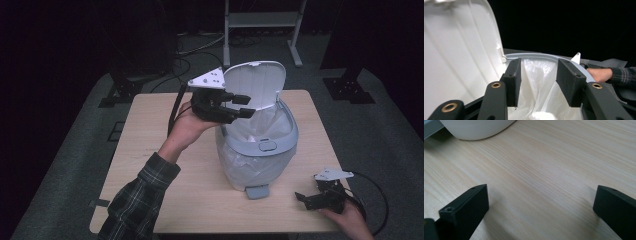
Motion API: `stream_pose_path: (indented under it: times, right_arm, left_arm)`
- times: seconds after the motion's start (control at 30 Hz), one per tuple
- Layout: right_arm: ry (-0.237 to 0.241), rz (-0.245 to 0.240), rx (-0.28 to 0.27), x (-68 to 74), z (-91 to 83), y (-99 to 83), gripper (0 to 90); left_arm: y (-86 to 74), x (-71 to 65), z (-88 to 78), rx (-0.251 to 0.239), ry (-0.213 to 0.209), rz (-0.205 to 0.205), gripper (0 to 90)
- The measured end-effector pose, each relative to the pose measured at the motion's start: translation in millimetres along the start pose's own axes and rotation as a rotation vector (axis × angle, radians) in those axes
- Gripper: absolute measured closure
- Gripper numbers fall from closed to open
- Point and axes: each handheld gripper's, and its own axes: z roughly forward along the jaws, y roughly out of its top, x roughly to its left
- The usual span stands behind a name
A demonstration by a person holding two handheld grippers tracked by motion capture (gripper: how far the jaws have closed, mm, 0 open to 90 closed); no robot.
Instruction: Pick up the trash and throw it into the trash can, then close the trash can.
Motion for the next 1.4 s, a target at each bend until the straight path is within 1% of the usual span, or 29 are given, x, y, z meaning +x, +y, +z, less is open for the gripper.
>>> stream_pose_path:
  times: [0.13, 0.3, 0.37, 0.47, 0.53, 0.6, 0.67, 0.73, 0.87, 0.97, 1.03, 1.13, 1.2, 1.23, 1.27, 1.3, 1.4]
  right_arm:
    - [0.0, 0.0, 0.0, 0.0, 0.0, 0.0, 0.0]
    - [0.0, 0.0, 0.0, 0.0, 0.0, 0.0, 0.0]
    - [0.0, 0.0, 0.0, 0.0, 0.0, 0.0, 0.0]
    - [0.0, 0.0, 0.0, 0.0, 0.0, 0.0, 0.0]
    - [0.0, 0.0, 0.0, 0.0, 0.0, 0.0, 0.0]
    - [0.0, 0.0, 0.0, 0.0, 0.0, 0.0, 0.0]
    - [0.0, 0.0, 0.0, 0.0, 0.0, 0.0, 0.0]
    - [0.0, 0.0, 0.0, 0.0, 0.0, 0.0, 0.0]
    - [0.0, 0.0, 0.0, 0.0, 0.0, 0.0, 0.0]
    - [0.0, 0.0, 0.0, 0.0, 0.0, 0.0, 0.0]
    - [0.0, 0.0, 0.0, -0.1, 0.0, 0.0, 0.0]
    - [0.0, 0.0, 0.0, 0.0, 0.0, 0.0, 0.0]
    - [0.0, 0.0, 0.0, -0.1, 0.0, 0.0, 0.0]
    - [0.0, 0.0, 0.0, 0.0, 0.0, 0.0, 0.0]
    - [0.0, 0.001, -0.001, 0.0, 0.0, 0.0, 0.0]
    - [0.0, 0.001, 0.0, 0.0, 0.0, 0.0, 0.0]
    - [0.0, -0.001, 0.0, -0.1, 0.0, 0.0, 0.0]
  left_arm:
    - [-5.1, 3.2, -11.2, -0.002, 0.014, -0.007, 59.5]
    - [-14.0, 10.0, -25.0, 0.006, 0.039, -0.03, 68.1]
    - [-17.5, 12.0, -30.0, 0.009, 0.057, -0.036, 73.9]
    - [-22.1, 17.4, -36.6, 0.011, 0.065, -0.064, 84.7]
    - [-23.9, 21.8, -40.0, 0.019, 0.08, -0.079, 89.4]
    - [-25.0, 26.8, -43.1, 0.019, 0.097, -0.089, 90.0]
    - [-25.5, 30.9, -45.7, 0.027, 0.113, -0.086, 90.0]
    - [-26.1, 34.4, -48.5, 0.023, 0.129, -0.083, 90.0]
    - [-27.6, 43.0, -52.7, 0.021, 0.146, -0.09, 90.0]
    - [-27.8, 49.8, -53.9, 0.022, 0.171, -0.094, 90.0]
    - [-26.9, 54.2, -53.0, 0.022, 0.194, -0.092, 90.0]
    - [-25.2, 60.2, -51.0, 0.015, 0.209, -0.094, 89.8]
    - [-24.0, 65.0, -49.0, 0.005, 0.214, -0.1, 89.8]
    - [-24.0, 65.0, -49.0, 0.005, 0.214, -0.1, 89.7]
    - [-22.3, 70.0, -46.2, 0.002, 0.219, -0.102, 89.4]
    - [-21.6, 71.3, -45.0, -0.002, 0.222, -0.103, 89.2]
    - [-17.9, 75.5, -41.0, -0.005, 0.223, -0.096, 88.3]
